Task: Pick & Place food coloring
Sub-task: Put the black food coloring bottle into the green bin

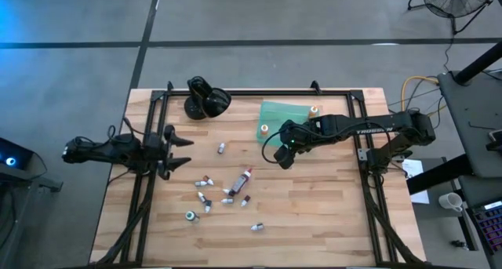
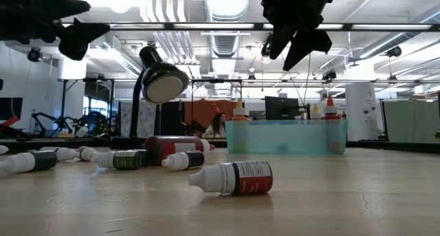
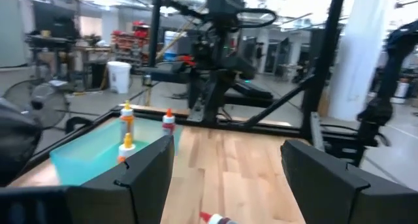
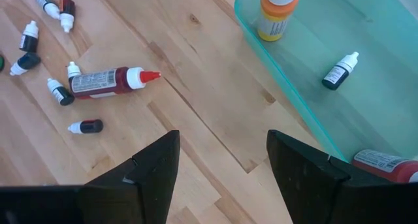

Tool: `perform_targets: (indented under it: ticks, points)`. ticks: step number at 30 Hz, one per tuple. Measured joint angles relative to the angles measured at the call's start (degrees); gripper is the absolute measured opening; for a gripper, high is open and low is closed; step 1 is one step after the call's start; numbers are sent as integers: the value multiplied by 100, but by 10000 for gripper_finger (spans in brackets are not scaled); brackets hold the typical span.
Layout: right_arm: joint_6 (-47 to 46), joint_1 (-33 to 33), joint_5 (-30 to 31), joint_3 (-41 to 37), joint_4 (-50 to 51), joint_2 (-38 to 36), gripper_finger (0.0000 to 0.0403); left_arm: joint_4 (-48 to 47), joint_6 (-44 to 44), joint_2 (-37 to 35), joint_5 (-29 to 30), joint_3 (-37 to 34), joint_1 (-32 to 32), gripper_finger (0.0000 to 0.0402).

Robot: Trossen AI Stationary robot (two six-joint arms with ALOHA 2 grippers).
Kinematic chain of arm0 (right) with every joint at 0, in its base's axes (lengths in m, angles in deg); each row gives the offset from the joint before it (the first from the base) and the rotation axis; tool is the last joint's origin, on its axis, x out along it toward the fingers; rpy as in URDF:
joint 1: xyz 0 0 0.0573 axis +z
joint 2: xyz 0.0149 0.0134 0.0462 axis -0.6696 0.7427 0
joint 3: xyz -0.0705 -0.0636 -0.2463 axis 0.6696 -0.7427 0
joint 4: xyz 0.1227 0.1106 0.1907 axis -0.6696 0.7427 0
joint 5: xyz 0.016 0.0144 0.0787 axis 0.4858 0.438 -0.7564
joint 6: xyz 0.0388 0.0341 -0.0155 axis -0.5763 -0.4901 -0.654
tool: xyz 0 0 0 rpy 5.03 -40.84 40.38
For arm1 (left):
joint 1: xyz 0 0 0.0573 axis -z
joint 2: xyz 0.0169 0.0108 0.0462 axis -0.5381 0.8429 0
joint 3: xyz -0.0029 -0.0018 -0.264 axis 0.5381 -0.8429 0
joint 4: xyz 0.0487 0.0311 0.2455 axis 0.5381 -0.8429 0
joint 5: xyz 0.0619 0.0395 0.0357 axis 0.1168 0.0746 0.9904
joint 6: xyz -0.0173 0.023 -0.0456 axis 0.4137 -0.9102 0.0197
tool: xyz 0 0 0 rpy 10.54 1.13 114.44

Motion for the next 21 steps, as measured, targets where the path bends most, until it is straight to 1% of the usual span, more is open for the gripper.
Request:
perform_targets:
  ticks: [8, 10, 16, 21]
  points:
    - [0, 0, 0, 0, 0, 0, 224, 15, 222, 0, 766, -101, 0, 255]
    - [0, 0, 0, 0, 0, 0, 224, 16, 270, 0, 882, -101, 0, 255]
    - [-7, 0, 0, 0, -10, 0, 224, 8, 274, 17, 883, -101, 0, 255]
    - [1, 0, 0, 0, -311, 0, 224, 8, 274, 17, 876, -101, 0, 255]
